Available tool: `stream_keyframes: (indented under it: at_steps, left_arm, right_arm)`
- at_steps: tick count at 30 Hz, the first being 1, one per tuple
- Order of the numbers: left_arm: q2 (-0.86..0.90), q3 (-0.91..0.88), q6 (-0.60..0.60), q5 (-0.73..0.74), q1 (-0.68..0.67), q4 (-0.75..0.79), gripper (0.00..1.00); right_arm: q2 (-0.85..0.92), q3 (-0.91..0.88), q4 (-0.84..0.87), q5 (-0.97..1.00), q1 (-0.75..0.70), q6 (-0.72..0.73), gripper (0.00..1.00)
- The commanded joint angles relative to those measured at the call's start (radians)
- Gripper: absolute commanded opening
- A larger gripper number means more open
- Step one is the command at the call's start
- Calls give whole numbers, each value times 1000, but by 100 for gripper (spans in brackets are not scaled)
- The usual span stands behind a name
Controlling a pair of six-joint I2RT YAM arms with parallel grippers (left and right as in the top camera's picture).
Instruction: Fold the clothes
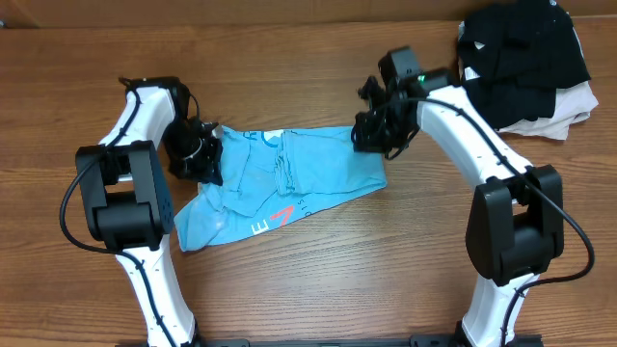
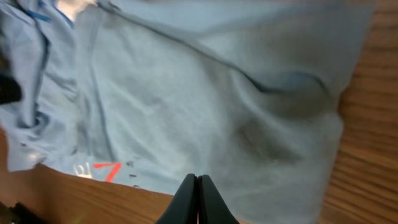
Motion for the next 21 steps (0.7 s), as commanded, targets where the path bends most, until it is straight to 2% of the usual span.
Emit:
stream_keyframes:
  at_steps: [1,8,15,21]
  left_arm:
    - [4,109,-10,-14,3,-52,4]
    - [4,277,-9,-21,2,-183,4]
    - [4,431,5,-69,-6,-332,4]
    - [4,465,4,-47,-103,-340,4]
  right_arm:
    - [-18,-79,50,-46,1,23,4]
    - [-18,-224,184,-46,-3,45,4]
    - [-18,-259,266,-45,-5,68,4]
    - [-18,-259,274,-45,-5,72,4]
